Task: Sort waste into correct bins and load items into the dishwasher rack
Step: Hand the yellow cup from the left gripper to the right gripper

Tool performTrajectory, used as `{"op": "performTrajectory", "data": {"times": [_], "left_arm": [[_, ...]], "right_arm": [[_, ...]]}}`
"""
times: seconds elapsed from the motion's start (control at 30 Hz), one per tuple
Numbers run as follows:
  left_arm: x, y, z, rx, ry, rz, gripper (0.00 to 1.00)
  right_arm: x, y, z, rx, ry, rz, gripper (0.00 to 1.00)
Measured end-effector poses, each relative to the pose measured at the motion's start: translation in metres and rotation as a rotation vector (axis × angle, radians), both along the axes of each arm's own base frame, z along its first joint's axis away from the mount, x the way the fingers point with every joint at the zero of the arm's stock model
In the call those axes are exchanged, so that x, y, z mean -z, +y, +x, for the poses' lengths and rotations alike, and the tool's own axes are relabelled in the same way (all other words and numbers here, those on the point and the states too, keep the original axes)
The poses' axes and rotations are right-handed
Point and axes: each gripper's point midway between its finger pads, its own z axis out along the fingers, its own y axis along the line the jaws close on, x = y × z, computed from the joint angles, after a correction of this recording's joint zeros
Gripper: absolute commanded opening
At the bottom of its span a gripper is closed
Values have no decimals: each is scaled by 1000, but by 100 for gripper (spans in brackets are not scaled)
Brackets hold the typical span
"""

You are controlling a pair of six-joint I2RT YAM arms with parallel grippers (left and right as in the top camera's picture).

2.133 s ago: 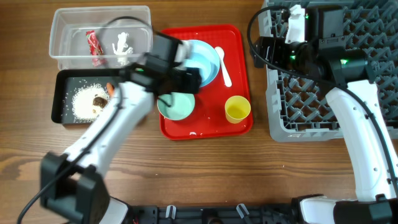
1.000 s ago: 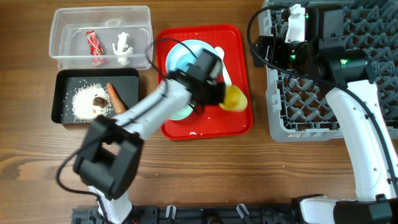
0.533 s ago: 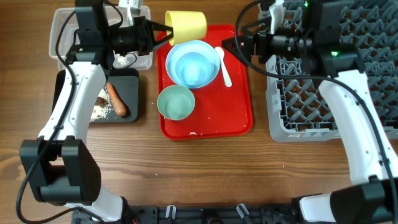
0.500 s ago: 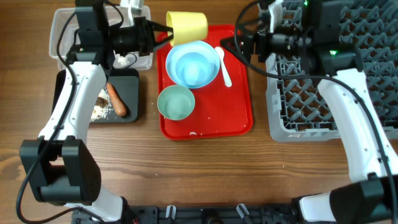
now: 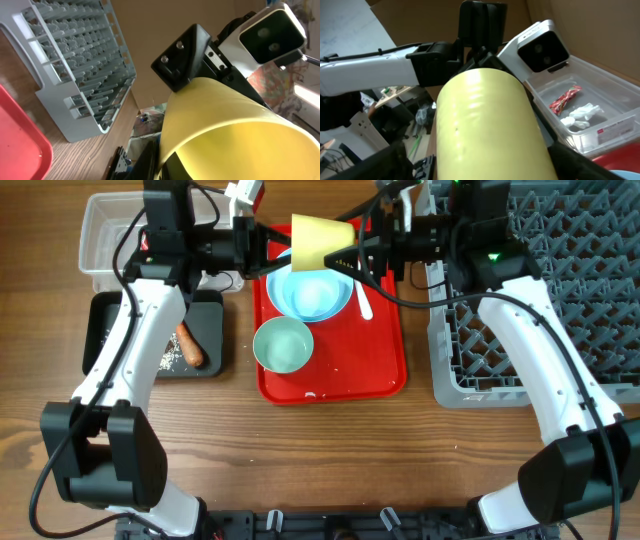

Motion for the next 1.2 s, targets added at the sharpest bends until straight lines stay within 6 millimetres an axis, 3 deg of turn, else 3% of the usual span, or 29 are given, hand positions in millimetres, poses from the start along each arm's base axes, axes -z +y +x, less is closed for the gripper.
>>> {"op": "performTrajectory", "data": {"times": [0.23,0.4,0.53,0.9,1.03,1.2], "left_arm": [[0,-2,-2,8,0,-2,4],[0,-2,-1,7,0,-1,4],[0,-2,0,0,2,2,4],[0,-2,-1,3,3,0,4],[1,-2,1,-9,3,7,8],[3,-1,4,-26,6,16,11]], "right_arm": [[2,0,1,2,14,-4,72],[6,0,0,3,33,-11,79],[7,0,0,0,32,-10,78],[8,0,0,3,35,-12,61],[8,0,2,11,34,-16,52],[9,0,3,16,34,-18,49]]}}
